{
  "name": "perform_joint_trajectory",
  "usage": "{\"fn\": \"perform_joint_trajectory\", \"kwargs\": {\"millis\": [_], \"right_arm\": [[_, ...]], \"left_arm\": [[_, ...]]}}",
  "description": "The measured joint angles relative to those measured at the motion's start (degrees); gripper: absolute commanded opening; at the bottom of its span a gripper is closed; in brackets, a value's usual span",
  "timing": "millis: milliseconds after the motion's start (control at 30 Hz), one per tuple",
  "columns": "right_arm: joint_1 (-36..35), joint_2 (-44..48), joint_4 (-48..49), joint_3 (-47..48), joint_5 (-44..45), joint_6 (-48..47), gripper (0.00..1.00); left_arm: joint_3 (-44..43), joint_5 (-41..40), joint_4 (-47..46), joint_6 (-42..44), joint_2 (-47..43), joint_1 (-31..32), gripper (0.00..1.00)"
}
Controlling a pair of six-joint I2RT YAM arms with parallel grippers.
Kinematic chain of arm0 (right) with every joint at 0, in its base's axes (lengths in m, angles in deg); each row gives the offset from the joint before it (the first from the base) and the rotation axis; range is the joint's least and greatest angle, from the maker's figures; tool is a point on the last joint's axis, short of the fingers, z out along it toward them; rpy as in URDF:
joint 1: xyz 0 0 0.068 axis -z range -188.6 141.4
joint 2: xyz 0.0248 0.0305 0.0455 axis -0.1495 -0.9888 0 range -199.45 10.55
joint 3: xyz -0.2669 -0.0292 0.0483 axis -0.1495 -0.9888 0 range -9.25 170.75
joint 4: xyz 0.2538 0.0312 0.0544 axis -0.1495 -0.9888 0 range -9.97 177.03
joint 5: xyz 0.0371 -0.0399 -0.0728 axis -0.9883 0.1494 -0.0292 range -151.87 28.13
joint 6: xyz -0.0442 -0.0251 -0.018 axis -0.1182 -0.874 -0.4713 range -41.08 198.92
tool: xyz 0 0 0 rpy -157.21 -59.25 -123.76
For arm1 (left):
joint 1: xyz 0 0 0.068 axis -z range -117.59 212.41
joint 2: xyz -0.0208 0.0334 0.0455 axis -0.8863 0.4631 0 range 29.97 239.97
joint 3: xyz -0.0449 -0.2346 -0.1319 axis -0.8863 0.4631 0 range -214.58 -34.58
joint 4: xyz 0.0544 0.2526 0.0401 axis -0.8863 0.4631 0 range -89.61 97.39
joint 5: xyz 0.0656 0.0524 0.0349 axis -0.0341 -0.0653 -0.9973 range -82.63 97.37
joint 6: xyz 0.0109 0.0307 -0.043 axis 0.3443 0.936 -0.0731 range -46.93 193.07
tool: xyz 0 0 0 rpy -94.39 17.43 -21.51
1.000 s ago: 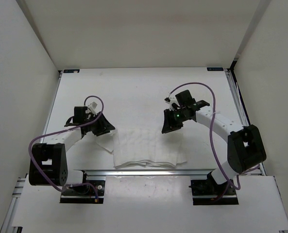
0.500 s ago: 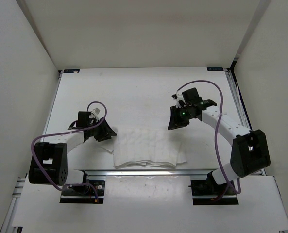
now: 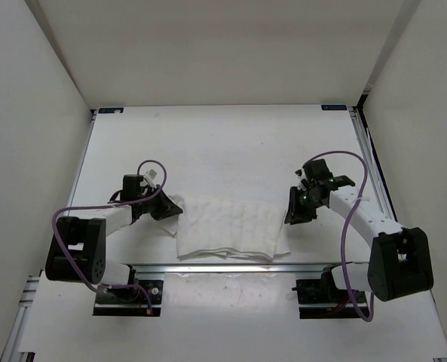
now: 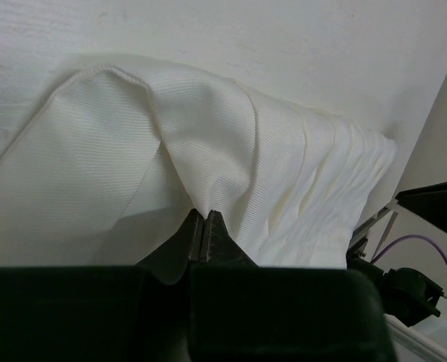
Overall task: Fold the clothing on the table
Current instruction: Fold the skirt
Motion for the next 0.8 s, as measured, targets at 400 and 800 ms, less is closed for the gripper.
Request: {"fn": "perform_joint_trajectory", "kwargs": {"millis": [400,800], "right_arm": [[-3.5,0.9,-0.1,-7.4,-1.9,4.5,0.05],[-4.2,-2.6,5.8,-14.3,-5.8,7.8,0.01]], "left_arm": [[-3.7,1.2,0.4,-0.5,0.9,0.4,0.0],[-4.9,5.0,-0.7,-3.5,2.7,-0.9,0.0]]}}
